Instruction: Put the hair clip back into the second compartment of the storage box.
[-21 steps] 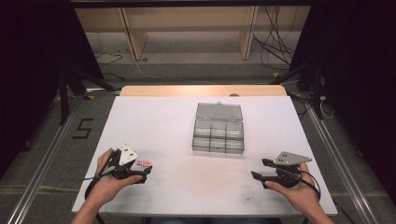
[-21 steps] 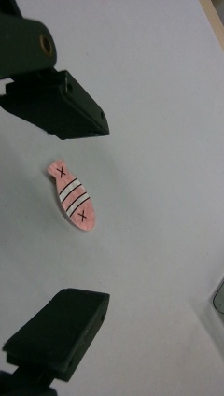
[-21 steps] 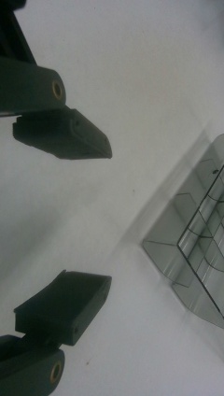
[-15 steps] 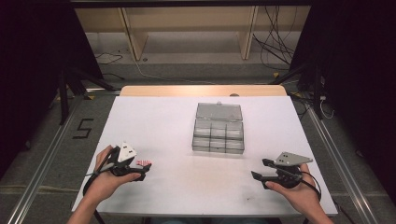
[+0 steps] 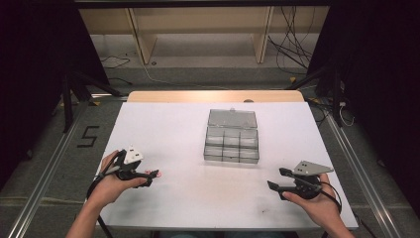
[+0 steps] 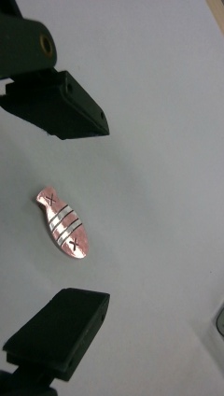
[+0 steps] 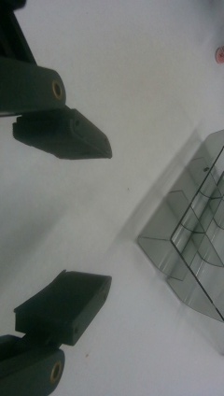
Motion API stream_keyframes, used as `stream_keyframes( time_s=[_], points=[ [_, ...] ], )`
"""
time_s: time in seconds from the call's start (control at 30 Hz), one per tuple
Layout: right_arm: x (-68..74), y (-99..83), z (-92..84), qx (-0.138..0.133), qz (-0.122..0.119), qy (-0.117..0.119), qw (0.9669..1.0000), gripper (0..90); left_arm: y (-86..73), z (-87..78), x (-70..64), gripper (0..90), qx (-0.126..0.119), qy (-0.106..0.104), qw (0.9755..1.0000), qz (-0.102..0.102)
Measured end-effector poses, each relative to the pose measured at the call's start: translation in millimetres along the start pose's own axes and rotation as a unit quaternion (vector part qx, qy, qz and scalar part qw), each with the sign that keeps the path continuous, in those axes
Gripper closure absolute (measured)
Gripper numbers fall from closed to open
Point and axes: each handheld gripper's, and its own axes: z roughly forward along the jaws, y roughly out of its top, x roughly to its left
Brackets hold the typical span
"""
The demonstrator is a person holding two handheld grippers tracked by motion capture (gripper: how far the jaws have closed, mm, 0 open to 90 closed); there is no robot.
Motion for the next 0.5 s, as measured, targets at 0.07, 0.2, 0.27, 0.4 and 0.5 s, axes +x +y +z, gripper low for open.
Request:
stream_keyframes(
  time_s=[0.07,0.2,0.27,0.4,0.5],
  points=[
    [-0.5,0.1,-0.3,0.0,0.0,0.0,1.0,33.4,-2.0,4.7,3.1,16.3,0.003,-0.007,1.0,-0.005],
    [-2.4,-0.2,0.3,0.0,0.003,-0.002,1.0,33.3,-4.8,12.8,9.2,17.4,0.012,-0.022,0.9996,-0.014],
    [-2.4,-0.1,0.2,0.0,0.004,-0.002,1.0,33.3,-3.4,15.9,9.9,17.4,0.01,-0.026,0.9995,-0.016],
    [-1.8,0.4,0.4,0.001,0.003,-0.002,1.0,33.4,-1.4,21.3,10.0,18.1,0.018,-0.032,0.9993,-0.01],
    [-1.6,0.4,0.0,0.001,0.003,-0.003,1.0,33.4,-1.7,23.1,10.1,18.0,0.022,-0.036,0.9991,-0.009]
  ],
)
